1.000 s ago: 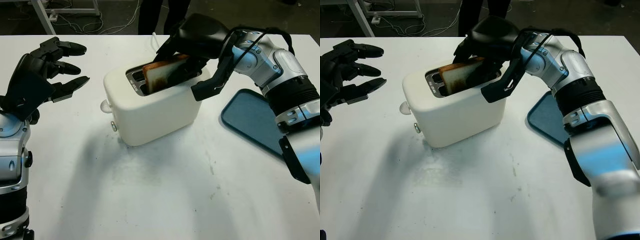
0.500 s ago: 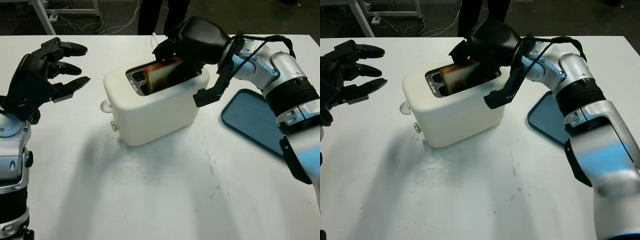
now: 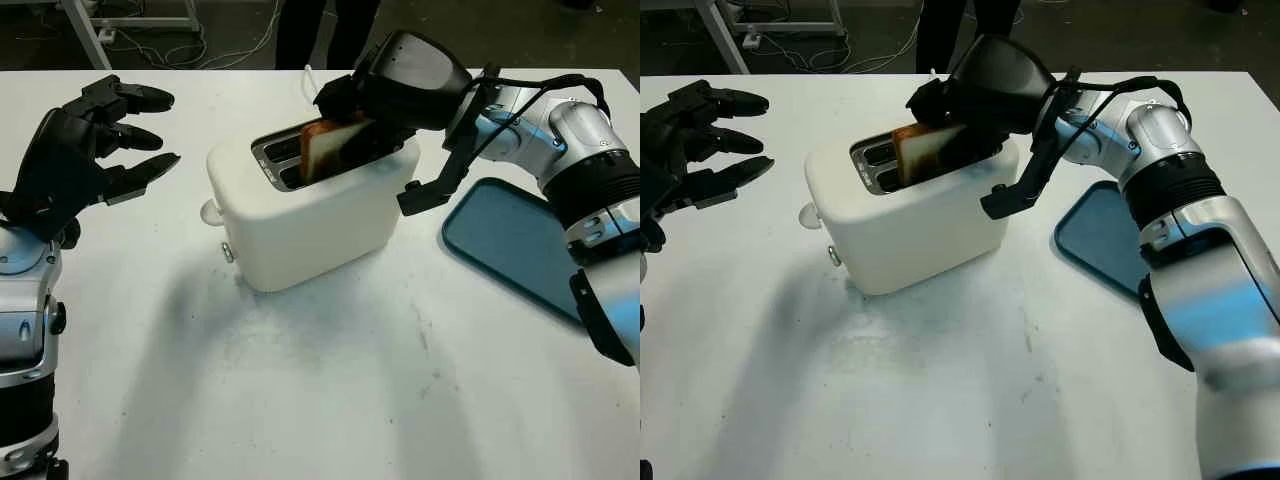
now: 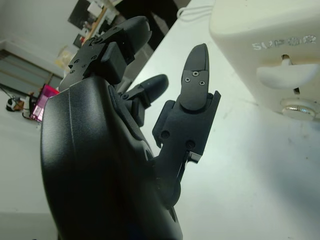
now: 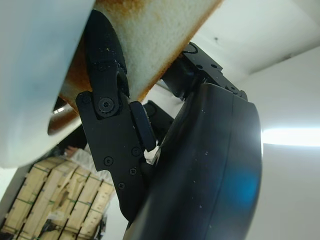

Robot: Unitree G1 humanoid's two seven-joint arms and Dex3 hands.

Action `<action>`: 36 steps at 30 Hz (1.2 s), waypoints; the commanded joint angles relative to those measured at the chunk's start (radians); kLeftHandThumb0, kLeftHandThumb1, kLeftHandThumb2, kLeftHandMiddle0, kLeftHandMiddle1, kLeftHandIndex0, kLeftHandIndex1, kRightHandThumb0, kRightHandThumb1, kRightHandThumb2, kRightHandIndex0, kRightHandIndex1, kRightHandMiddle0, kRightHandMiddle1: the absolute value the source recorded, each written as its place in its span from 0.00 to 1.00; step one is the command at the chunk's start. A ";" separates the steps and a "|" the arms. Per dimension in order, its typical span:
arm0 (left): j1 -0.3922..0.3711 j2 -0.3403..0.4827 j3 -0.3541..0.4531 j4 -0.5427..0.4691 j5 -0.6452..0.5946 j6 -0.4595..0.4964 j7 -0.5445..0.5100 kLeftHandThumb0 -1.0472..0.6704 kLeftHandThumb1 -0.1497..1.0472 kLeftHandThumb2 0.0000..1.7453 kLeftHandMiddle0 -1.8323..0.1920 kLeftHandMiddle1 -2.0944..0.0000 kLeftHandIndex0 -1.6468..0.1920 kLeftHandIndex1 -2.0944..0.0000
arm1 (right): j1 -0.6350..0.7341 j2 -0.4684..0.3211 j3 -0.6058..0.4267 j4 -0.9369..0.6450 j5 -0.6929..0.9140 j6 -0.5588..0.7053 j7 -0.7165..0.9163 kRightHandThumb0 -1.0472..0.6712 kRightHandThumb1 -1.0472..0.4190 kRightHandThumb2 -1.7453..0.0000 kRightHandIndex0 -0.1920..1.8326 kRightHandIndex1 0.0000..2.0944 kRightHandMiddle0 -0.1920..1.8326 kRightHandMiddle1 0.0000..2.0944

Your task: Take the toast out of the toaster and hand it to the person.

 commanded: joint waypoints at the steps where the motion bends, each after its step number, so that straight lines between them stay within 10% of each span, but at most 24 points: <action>1: 0.014 0.008 0.007 -0.008 0.006 0.001 0.008 0.45 0.81 0.15 0.77 0.47 0.72 0.65 | -0.040 -0.016 -0.019 0.014 0.013 -0.011 -0.029 0.29 0.09 0.74 0.64 0.83 0.50 0.83; 16: 0.016 0.013 0.004 -0.017 0.017 0.005 0.008 0.48 0.83 0.13 0.77 0.49 0.71 0.66 | -0.146 -0.028 -0.255 0.169 0.407 0.048 0.343 0.31 0.09 0.73 0.59 0.83 0.43 0.83; 36: 0.018 0.008 0.004 -0.021 0.015 0.014 0.017 0.47 0.84 0.12 0.76 0.49 0.71 0.67 | -0.131 -0.077 -0.361 0.331 0.463 0.273 0.184 0.27 0.09 0.76 0.63 0.83 0.54 0.83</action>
